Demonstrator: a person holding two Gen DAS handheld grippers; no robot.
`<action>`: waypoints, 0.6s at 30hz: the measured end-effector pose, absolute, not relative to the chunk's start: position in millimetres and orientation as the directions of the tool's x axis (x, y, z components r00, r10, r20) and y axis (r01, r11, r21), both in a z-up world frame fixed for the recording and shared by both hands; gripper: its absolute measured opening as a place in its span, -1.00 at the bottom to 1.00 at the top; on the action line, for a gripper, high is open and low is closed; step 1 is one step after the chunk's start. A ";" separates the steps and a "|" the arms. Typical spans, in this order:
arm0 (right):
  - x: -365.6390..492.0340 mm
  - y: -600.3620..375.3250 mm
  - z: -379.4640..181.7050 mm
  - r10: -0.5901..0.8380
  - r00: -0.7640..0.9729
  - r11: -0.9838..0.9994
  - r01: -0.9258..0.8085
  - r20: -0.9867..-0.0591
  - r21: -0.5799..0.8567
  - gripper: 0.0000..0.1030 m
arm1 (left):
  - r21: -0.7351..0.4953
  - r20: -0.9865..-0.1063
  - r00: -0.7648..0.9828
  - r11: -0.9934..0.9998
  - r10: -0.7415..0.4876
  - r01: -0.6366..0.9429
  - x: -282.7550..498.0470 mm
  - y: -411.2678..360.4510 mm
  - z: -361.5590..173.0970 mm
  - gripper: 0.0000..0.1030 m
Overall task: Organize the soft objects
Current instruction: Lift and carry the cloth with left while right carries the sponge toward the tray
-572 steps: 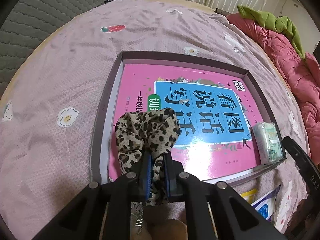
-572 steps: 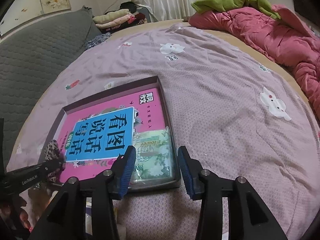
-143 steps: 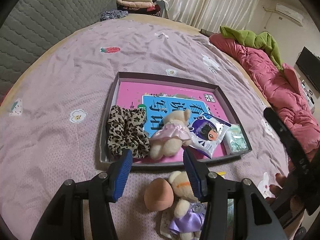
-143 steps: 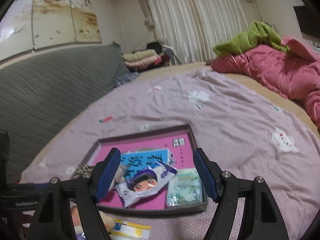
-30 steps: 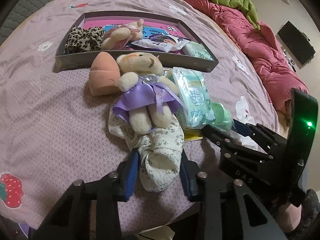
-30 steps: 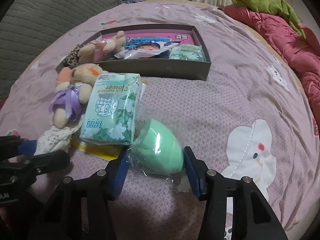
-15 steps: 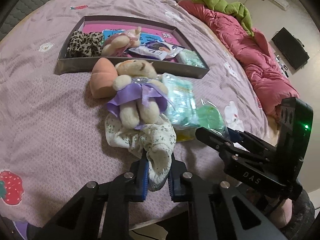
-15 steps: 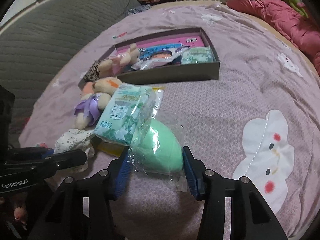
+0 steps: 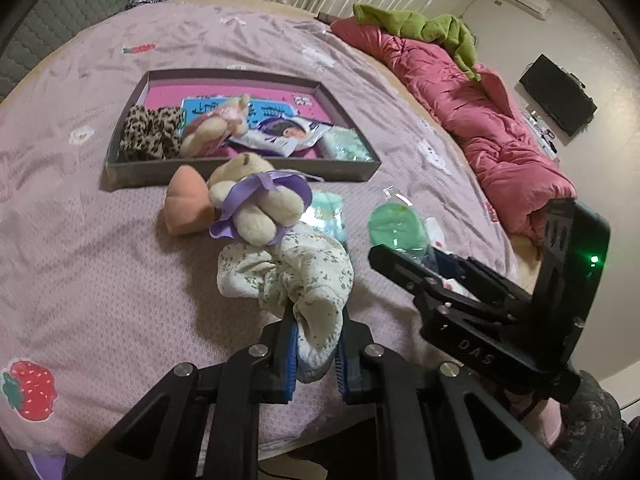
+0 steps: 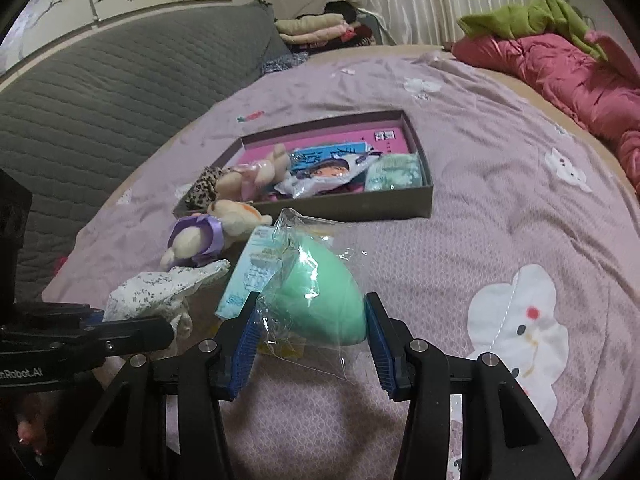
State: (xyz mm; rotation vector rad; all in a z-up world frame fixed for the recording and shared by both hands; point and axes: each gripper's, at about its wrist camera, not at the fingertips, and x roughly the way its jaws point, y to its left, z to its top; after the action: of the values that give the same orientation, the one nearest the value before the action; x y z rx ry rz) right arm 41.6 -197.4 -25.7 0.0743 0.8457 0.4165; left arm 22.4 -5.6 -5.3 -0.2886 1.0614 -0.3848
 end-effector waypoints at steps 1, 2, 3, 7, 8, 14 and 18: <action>42.0 -197.7 -25.1 0.392 0.589 0.915 -0.328 -0.706 0.235 0.00 | -0.411 -0.785 0.434 0.895 -0.443 0.171 21.8 -6.0 -3.2 -0.71; 42.8 -197.8 -24.8 0.394 0.590 0.914 -0.329 -0.704 0.236 0.00 | -0.413 -0.783 0.434 0.894 -0.446 0.174 21.2 -6.1 -2.0 -0.71; 42.9 -197.8 -24.1 0.393 0.594 0.915 -0.328 -0.702 0.234 0.00 | -0.415 -0.781 0.434 0.892 -0.449 0.177 20.7 -6.7 -0.8 -0.71; 41.3 -199.2 -18.9 0.395 0.618 0.915 -0.329 -0.680 0.232 0.00 | -0.421 -0.773 0.437 0.887 -0.461 0.191 18.5 -9.3 3.7 -0.71; 41.0 -199.6 -17.8 0.394 0.623 0.916 -0.329 -0.676 0.231 0.00 | -0.421 -0.771 0.438 0.886 -0.462 0.195 18.2 -9.9 4.7 -0.71; 38.2 -201.4 -9.9 0.394 0.657 0.917 -0.333 -0.643 0.222 0.00 | -0.426 -0.757 0.449 0.880 -0.474 0.210 14.5 -11.6 13.0 -0.71; 36.3 -202.4 -3.8 0.398 0.680 0.915 -0.336 -0.616 0.221 0.00 | -0.420 -0.747 0.469 0.882 -0.470 0.215 12.0 -9.9 21.5 -0.71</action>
State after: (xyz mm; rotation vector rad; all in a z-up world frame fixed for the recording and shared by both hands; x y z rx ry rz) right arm 36.3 -202.4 -3.8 0.0925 0.7130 0.4131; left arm 12.0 -9.9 21.5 -0.2844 0.9989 -0.4268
